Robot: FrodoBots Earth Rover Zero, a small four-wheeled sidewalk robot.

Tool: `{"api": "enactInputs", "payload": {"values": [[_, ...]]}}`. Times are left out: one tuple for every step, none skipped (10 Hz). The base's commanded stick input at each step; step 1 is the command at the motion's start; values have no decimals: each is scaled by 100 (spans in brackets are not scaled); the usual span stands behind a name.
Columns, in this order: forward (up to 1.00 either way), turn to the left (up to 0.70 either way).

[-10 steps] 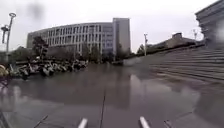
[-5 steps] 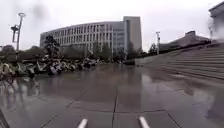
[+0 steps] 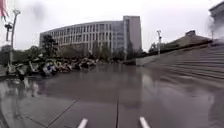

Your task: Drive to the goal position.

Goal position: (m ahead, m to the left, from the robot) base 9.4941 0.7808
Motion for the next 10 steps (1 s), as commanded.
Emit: {"api": "enactInputs", "payload": {"values": [[100,0],[100,0],[100,0],[100,0],[100,0],[100,0],[100,0],[100,0],[100,0],[100,0]]}}
